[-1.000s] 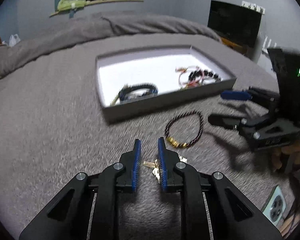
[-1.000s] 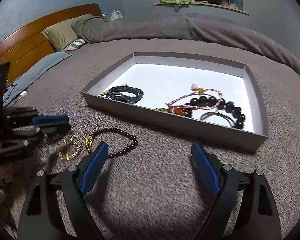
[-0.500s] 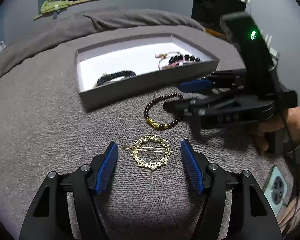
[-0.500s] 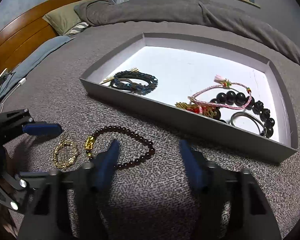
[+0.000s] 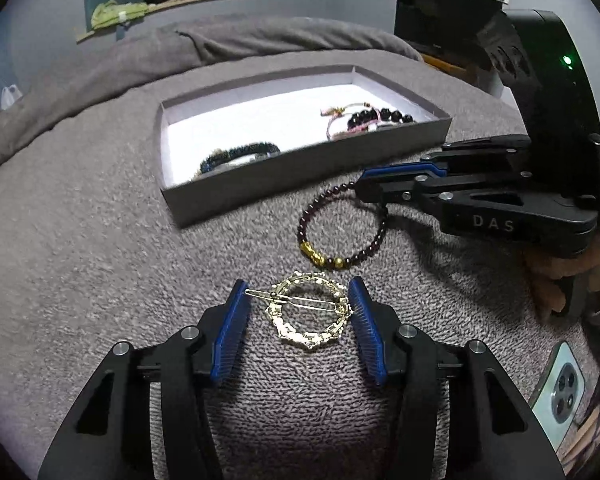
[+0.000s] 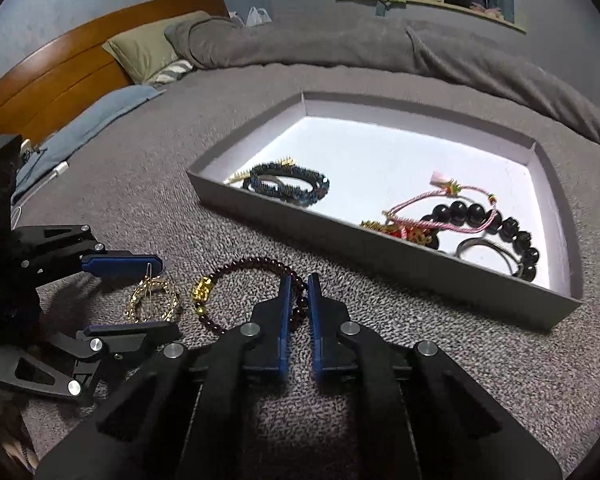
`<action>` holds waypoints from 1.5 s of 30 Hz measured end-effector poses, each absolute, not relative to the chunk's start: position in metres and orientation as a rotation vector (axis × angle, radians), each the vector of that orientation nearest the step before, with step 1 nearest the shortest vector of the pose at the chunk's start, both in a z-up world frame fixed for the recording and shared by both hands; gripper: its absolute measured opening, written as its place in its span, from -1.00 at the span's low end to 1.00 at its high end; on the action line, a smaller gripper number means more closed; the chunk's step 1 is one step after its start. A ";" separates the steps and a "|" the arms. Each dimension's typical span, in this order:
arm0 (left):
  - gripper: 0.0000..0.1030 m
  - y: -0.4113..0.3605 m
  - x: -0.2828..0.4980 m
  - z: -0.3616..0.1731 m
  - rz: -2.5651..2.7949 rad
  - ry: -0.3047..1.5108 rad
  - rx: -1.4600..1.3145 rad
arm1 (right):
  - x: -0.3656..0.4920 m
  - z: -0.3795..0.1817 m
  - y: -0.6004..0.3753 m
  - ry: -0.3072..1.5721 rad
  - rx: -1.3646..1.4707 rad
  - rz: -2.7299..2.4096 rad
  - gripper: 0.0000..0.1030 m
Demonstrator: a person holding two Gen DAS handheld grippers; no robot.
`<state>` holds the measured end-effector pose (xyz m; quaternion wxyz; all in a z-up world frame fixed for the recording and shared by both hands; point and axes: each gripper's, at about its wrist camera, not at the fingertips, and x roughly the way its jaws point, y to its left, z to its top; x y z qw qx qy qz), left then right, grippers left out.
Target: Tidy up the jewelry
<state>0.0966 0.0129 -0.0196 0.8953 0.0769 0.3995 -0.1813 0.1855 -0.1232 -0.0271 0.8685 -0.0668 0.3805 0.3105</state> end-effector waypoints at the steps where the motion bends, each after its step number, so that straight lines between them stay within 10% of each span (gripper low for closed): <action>1: 0.03 0.013 0.096 -0.017 -0.372 0.819 0.161 | 0.184 -0.024 -0.124 0.782 -0.139 0.649 -0.84; 45: 0.02 -0.001 0.191 0.018 -0.280 0.645 0.006 | 0.240 0.031 -0.185 0.575 -0.001 0.508 -0.88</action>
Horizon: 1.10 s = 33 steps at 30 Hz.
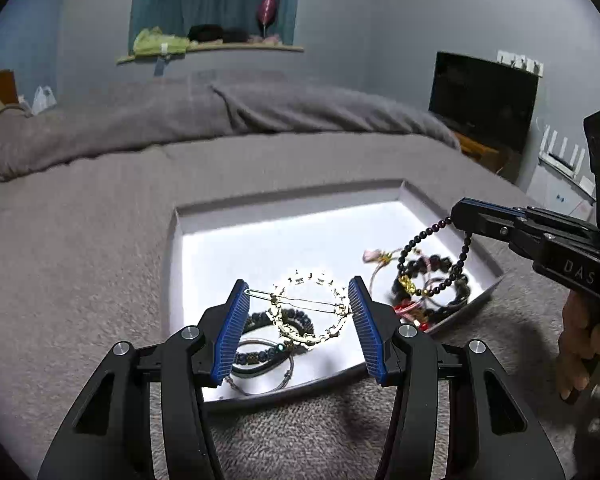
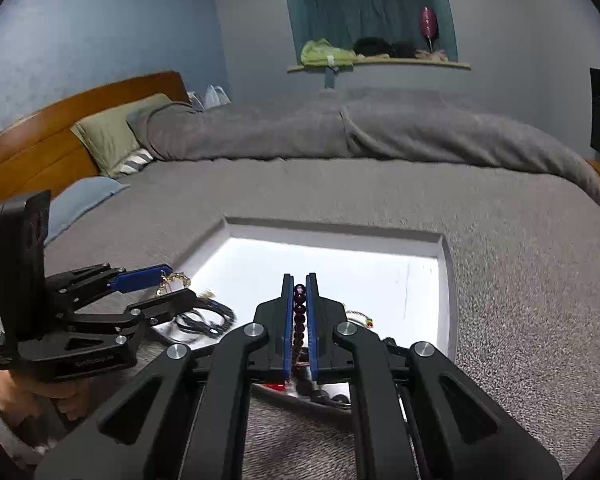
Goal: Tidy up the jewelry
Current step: 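Carry the gold clip with the left tool while the right tool carries the dark red bracelet to the tray, then open both tools to release the gold clip and dark red bracelet in the tray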
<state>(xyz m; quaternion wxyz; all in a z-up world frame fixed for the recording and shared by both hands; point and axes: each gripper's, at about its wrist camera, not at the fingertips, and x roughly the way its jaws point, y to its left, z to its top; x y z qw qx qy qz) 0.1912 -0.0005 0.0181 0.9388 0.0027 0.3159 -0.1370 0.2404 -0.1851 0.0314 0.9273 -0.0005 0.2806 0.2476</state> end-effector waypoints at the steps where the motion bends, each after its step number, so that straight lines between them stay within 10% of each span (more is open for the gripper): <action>1: 0.02 0.001 0.195 0.013 -0.272 0.661 0.001 | 0.243 0.026 -0.185 0.586 -0.006 0.498 -0.88; 8: 0.03 0.013 0.206 -0.001 -0.263 0.730 -0.062 | 0.260 0.000 -0.193 0.664 -0.007 0.416 -0.87; 17: 0.72 0.012 0.196 0.004 -0.243 0.694 -0.039 | 0.250 0.005 -0.200 0.634 -0.003 0.401 -0.17; 33: 0.84 0.018 0.160 0.019 -0.209 0.662 -0.022 | 0.204 0.014 -0.212 0.581 -0.010 0.406 0.61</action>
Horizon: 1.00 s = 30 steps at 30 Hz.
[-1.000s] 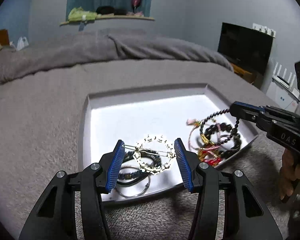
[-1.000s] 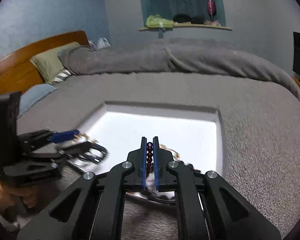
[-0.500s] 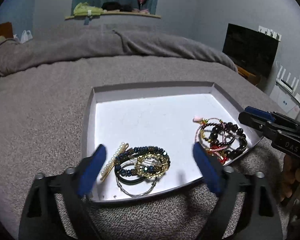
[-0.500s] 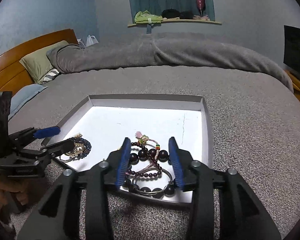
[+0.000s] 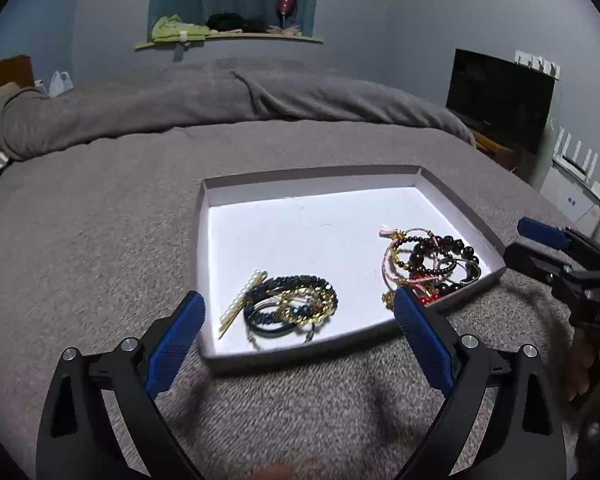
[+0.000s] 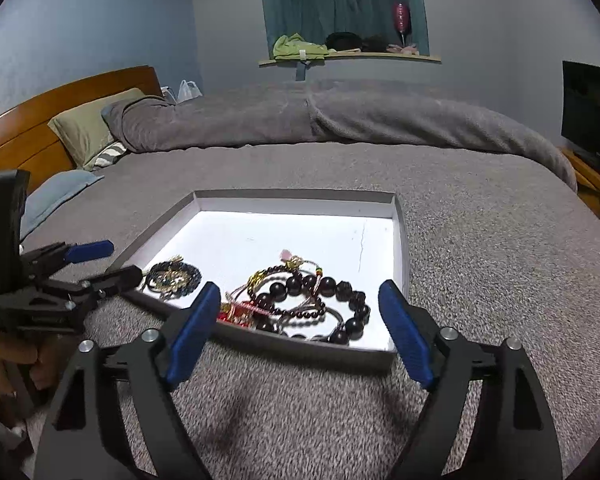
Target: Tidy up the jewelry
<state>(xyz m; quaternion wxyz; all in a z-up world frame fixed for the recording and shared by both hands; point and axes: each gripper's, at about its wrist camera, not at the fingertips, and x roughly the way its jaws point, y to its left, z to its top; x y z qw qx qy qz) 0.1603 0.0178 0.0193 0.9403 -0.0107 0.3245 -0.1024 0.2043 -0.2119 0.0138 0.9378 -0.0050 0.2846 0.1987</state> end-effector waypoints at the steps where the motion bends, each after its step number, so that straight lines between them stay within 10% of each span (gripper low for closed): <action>1: 0.85 0.019 0.157 0.020 -0.203 0.655 -0.027 | 0.201 0.013 -0.212 0.579 -0.009 0.409 0.63; 30: 0.90 0.020 0.107 0.036 -0.180 0.599 -0.026 | 0.147 0.024 -0.193 0.524 -0.095 0.452 0.89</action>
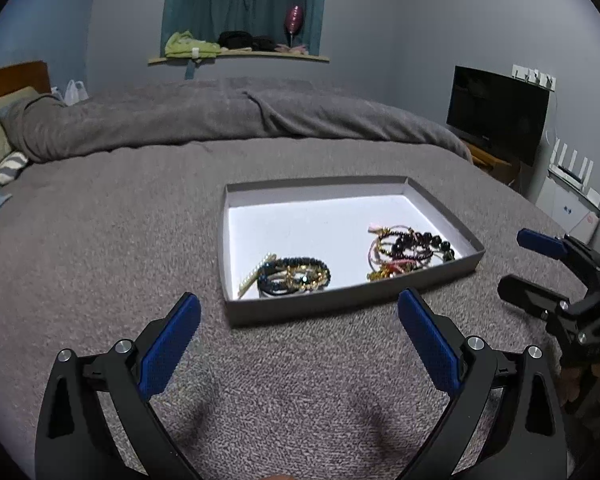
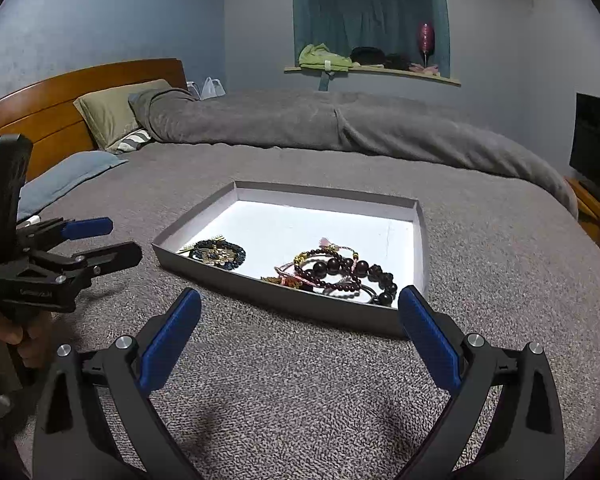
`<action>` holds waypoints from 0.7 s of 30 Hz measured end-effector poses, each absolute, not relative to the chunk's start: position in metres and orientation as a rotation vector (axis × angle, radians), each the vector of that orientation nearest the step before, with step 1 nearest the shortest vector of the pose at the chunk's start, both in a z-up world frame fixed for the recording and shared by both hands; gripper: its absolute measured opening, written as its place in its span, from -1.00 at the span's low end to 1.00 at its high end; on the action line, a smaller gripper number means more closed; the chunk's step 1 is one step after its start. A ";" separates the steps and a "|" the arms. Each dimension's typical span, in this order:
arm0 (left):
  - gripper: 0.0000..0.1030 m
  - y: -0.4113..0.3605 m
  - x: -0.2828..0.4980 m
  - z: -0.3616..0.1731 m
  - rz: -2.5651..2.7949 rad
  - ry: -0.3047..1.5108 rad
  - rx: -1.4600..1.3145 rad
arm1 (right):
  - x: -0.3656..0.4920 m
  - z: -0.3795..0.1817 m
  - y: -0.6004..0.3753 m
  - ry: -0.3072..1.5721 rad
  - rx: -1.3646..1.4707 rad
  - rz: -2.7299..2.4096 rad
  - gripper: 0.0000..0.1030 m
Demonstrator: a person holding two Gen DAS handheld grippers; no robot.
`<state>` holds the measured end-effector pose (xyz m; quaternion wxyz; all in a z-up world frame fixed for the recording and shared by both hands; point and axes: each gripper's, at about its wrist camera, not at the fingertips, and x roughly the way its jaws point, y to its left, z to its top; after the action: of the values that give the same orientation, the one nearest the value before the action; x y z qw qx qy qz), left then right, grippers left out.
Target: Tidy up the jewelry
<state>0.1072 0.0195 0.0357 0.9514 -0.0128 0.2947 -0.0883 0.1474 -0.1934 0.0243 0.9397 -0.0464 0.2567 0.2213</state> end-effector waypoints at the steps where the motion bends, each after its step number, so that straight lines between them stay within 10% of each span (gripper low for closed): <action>1: 0.90 0.019 0.107 0.036 -0.181 0.594 -0.030 | 0.147 0.025 -0.193 0.519 -0.094 0.448 0.89; 21: 0.90 0.004 0.090 0.022 -0.168 0.432 0.024 | 0.133 0.004 -0.201 0.376 -0.053 0.374 0.89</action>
<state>0.0900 0.0043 0.0222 0.9733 0.0118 0.2138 -0.0830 0.1332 -0.2014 0.0039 0.9647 -0.0264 0.1858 0.1849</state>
